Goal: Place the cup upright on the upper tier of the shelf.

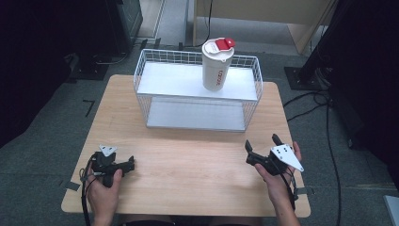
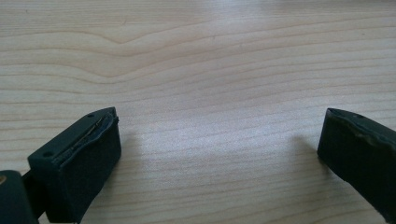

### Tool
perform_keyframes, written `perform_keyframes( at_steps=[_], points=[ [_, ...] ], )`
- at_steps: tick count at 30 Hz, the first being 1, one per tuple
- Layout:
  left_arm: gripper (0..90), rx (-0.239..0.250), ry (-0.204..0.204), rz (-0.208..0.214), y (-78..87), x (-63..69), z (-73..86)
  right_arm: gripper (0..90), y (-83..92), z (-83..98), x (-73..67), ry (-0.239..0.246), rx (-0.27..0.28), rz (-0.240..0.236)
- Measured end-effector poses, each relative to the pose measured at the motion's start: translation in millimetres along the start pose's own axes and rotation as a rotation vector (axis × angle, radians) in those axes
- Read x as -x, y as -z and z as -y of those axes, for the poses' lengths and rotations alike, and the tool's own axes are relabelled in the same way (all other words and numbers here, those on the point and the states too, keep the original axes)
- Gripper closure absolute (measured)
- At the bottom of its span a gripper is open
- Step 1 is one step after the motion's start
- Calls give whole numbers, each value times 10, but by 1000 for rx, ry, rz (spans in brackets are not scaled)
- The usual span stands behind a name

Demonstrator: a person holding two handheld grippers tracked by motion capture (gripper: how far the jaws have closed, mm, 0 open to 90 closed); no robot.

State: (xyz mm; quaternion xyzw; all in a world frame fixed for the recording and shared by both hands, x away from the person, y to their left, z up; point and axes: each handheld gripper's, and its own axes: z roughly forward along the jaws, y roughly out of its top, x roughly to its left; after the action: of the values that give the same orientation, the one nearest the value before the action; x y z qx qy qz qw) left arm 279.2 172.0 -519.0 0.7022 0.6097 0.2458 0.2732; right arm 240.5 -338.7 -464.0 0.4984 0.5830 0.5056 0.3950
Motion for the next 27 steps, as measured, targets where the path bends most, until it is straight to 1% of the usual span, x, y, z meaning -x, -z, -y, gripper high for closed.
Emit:
perform_keyframes(
  at_steps=[4, 5, 6, 8, 14, 19, 22, 23, 24, 25, 26, 27],
  points=[
    [0, 0, 0, 0, 0, 0, 0, 0, 83, 119, 140, -2, -25, 30],
    [0, 0, 1, 0, 0, 0, 0, 0, 107, 150, 163, -10, -34, 37],
    [0, 1, 1, 0, -1, 1, 0, 0, 131, 180, 194, -6, -39, 44],
    [0, 1, 2, 0, -1, 1, 0, 0, 187, 236, 253, -19, -51, 57],
    [0, 0, 0, 0, 0, 0, 0, 0, 348, 382, 440, -26, -83, 101],
    [0, 1, 2, 0, -1, 1, 0, 0, 473, 486, 565, -17, -125, 120],
    [0, 1, 2, 0, -1, 1, 0, 0, 522, 552, 617, -2, -175, 123],
    [0, 0, 0, 0, 0, 0, 0, 0, 528, 577, 633, 3, -200, 124],
    [0, 1, 1, 0, -1, 1, 0, 0, 529, 604, 644, 3, -231, 137],
    [0, 1, 2, -1, -1, 1, 1, 0, 525, 628, 658, 0, -262, 152],
    [0, 0, 0, 0, 0, 0, 0, 0, 527, 628, 677, -16, -287, 154],
    [0, 0, 0, 0, 0, 0, 0, 0, 534, 628, 687, -25, -292, 165]
  ],
)
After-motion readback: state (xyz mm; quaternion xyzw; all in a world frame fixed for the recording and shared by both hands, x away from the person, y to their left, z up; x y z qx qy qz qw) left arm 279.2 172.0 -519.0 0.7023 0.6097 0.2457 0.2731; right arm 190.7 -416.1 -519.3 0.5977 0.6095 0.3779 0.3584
